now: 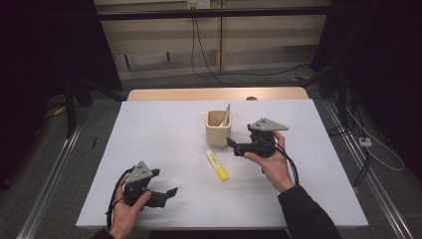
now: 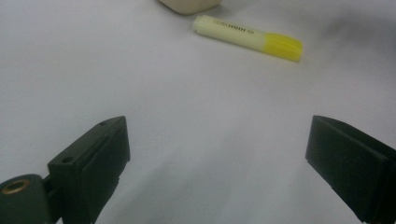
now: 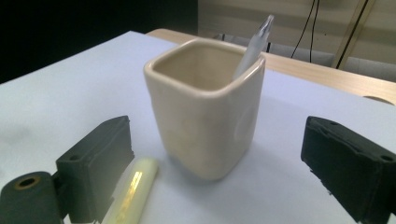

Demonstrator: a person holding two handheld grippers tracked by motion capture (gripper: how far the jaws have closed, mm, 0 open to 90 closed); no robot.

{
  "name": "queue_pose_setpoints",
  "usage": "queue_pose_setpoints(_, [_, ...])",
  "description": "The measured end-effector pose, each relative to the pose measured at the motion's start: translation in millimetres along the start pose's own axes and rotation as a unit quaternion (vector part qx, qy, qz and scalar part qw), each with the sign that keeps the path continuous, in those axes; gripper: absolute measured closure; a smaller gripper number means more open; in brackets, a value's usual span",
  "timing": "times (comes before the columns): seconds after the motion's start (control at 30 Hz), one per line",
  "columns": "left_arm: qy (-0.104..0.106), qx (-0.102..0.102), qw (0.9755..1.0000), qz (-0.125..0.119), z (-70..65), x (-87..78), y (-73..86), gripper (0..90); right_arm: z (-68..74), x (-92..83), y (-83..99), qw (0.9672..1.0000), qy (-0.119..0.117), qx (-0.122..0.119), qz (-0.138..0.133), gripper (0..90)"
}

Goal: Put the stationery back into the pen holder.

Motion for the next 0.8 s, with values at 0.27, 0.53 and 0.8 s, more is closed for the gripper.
queue_pose_setpoints(0.27, [-0.001,-0.001,1.0,-0.001,0.2,-0.5,-0.2,6.3,6.3,-12.9,17.5,0.9996,0.001,-0.012,0.025,9.6])
queue_pose_setpoints(0.53, [0.002,0.0,1.0,-0.001,0.0,-1.0,-0.2,6.3,23.2,-12.8,38.8,0.9972,-0.013,-0.02,0.071,9.9])
queue_pose_setpoints(0.8, [0.003,0.001,1.0,0.001,-0.3,-0.6,-0.1,6.3,37.1,-10.1,53.3,0.9908,-0.028,-0.028,0.129,12.9])
Point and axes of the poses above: each handheld gripper's, and its own axes: x roughly forward along the jaws, y roughly out of its underside, z roughly to its left, the point moved 8 cm from there along x, roughly forward along the jaws, and after that the axes turned 1 degree about -x, right-handed, at the moved point
